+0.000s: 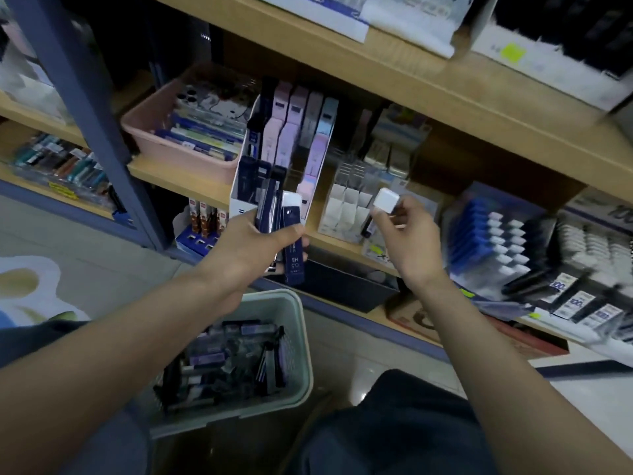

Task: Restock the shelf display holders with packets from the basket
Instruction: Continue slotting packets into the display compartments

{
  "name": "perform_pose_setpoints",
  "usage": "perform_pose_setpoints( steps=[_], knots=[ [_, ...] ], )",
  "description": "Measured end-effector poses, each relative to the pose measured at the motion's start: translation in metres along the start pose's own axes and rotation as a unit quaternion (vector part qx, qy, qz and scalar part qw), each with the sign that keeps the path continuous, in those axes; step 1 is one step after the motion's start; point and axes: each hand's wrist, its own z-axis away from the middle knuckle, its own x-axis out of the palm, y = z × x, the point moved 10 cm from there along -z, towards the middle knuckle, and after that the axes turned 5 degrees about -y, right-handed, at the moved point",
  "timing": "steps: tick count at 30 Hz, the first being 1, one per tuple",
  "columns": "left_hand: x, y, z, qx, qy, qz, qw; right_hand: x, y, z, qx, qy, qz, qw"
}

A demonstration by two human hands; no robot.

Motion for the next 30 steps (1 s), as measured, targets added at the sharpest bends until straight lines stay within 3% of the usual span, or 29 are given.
perform_pose_setpoints(
  steps=[4, 12, 19, 24, 30],
  knots=[
    [0.012, -0.010, -0.014, -0.022, -0.008, 0.008, 1.000, -0.025, 0.017, -0.014, -0.031, 0.084, 0.068, 0.994],
    [0.043, -0.020, -0.030, -0.046, -0.038, 0.009, 0.998, -0.031, 0.032, -0.040, -0.028, 0.101, 0.106, 0.989],
    [0.056, -0.023, -0.043, -0.062, -0.048, 0.022, 0.997, -0.007, 0.037, -0.064, -0.027, 0.023, 0.194, 0.980],
    [0.058, -0.025, -0.048, -0.072, -0.047, 0.033, 0.996, -0.012, 0.045, -0.072, -0.031, 0.063, 0.143, 0.987],
    [0.064, -0.025, -0.050, -0.071, -0.056, 0.040, 0.995, -0.018, 0.044, -0.074, -0.025, 0.091, 0.191, 0.977]
  ],
)
